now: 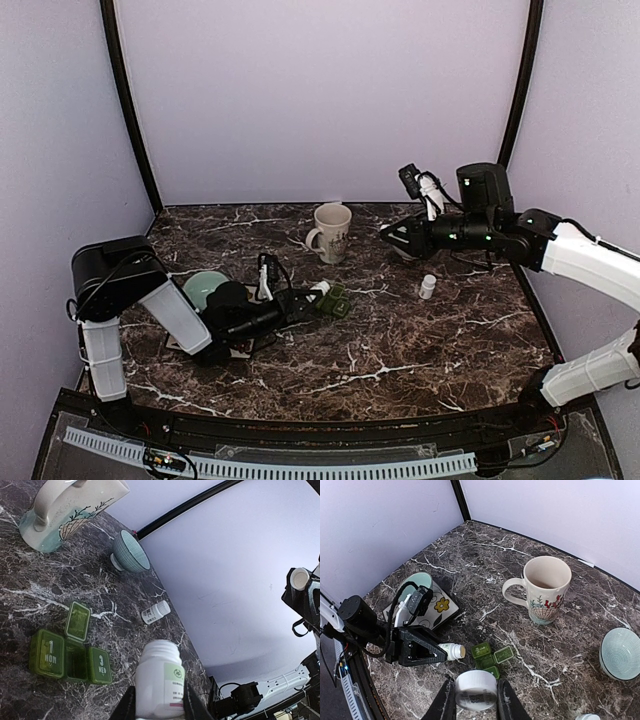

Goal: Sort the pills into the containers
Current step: Pour the pill into the compartment of the pill container.

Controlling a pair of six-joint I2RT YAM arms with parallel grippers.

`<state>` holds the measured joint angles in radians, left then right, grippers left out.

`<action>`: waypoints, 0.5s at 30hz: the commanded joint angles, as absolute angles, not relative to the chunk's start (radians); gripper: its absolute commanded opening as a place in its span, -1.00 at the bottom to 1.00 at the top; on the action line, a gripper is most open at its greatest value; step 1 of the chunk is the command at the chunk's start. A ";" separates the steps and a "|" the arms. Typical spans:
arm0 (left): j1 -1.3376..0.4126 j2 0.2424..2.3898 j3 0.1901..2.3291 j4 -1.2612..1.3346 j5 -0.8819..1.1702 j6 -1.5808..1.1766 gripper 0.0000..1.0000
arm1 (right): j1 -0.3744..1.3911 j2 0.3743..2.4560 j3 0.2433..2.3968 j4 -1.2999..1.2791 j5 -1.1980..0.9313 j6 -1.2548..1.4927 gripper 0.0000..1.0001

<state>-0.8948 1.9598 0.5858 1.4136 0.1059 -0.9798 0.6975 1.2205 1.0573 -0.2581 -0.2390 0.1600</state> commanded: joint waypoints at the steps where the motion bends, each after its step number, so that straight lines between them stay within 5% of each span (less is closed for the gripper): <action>1: -0.904 1.964 0.585 1.394 0.074 -0.974 -1.00 | 0.692 1.198 1.050 -0.225 -0.245 0.171 -1.00; 15: -0.905 1.993 0.651 1.271 0.082 -0.970 -1.00 | 0.692 1.200 1.046 -0.224 -0.249 0.178 -1.00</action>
